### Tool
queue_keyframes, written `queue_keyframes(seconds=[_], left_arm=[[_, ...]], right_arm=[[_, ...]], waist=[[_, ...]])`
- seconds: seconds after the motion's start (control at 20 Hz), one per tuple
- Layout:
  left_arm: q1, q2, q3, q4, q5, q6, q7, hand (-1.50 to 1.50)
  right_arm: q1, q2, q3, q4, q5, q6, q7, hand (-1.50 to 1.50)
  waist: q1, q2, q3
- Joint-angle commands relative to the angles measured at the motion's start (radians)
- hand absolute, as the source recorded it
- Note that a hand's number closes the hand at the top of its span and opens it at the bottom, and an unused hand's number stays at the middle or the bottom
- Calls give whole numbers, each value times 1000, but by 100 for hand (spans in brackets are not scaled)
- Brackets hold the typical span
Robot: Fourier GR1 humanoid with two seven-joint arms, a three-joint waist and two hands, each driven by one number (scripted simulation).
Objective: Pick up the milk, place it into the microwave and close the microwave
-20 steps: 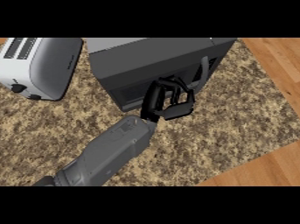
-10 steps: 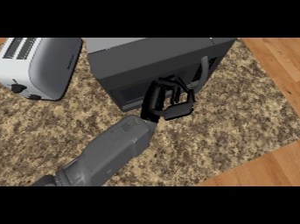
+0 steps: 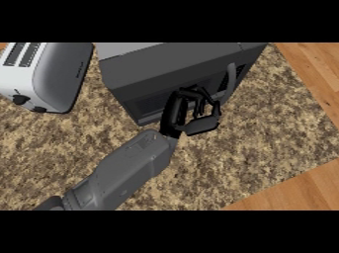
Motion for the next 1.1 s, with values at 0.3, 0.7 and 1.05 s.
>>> queue_keyframes(seconds=[0.3, 0.7, 1.05], left_arm=[[-99, 1, 26, 61, 47, -13, -6, 150], [-114, 1, 9, 74, 77, -12, -16, 150], [-129, 1, -14, 77, 94, -6, -36, 150]], right_arm=[[-43, -13, -16, 98, -68, 41, -7, -150], [-73, -44, -36, 169, -97, 73, -13, -150], [-111, -80, -40, 217, -118, 96, -3, -150]], waist=[[-1, 13, 0], [0, 12, 1], [6, 13, 1]])
